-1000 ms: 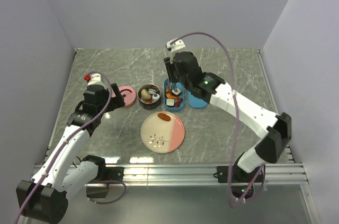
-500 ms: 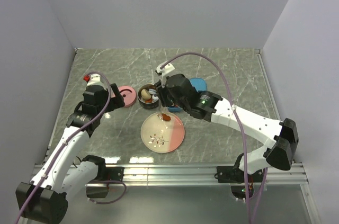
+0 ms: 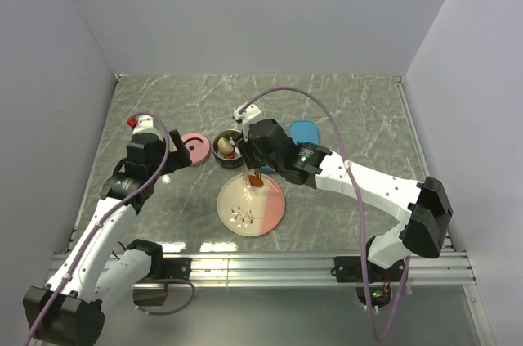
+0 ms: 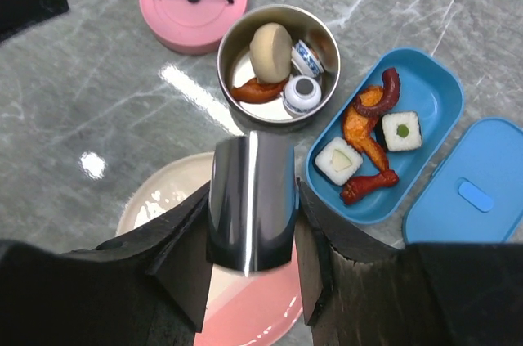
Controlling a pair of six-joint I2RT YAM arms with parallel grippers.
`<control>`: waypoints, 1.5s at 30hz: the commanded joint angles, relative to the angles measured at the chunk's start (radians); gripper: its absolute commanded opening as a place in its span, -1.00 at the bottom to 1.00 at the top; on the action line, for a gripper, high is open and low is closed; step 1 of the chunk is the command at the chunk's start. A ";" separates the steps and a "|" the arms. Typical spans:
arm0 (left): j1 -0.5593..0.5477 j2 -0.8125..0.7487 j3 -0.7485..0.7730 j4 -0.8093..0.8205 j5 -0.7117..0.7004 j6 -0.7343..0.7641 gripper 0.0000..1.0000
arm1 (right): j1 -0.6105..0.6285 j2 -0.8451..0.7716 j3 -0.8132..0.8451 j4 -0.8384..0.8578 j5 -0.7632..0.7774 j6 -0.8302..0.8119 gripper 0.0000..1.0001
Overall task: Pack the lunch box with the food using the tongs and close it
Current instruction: Pick up the food using the clamp
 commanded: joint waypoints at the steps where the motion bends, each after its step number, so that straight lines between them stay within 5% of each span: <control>1: -0.004 -0.016 0.052 -0.005 -0.021 0.001 0.99 | -0.001 0.003 -0.021 0.065 0.018 -0.029 -0.06; 18: -0.003 -0.009 0.068 -0.011 -0.025 0.002 0.99 | -0.027 0.043 -0.075 0.099 -0.033 -0.021 -0.08; 29: -0.004 -0.026 0.055 -0.005 -0.021 -0.001 0.99 | -0.026 0.019 -0.067 0.047 -0.059 0.006 -0.56; 45: -0.004 -0.043 0.032 0.006 -0.012 -0.010 0.99 | 0.002 0.003 0.233 -0.163 -0.008 0.102 -0.60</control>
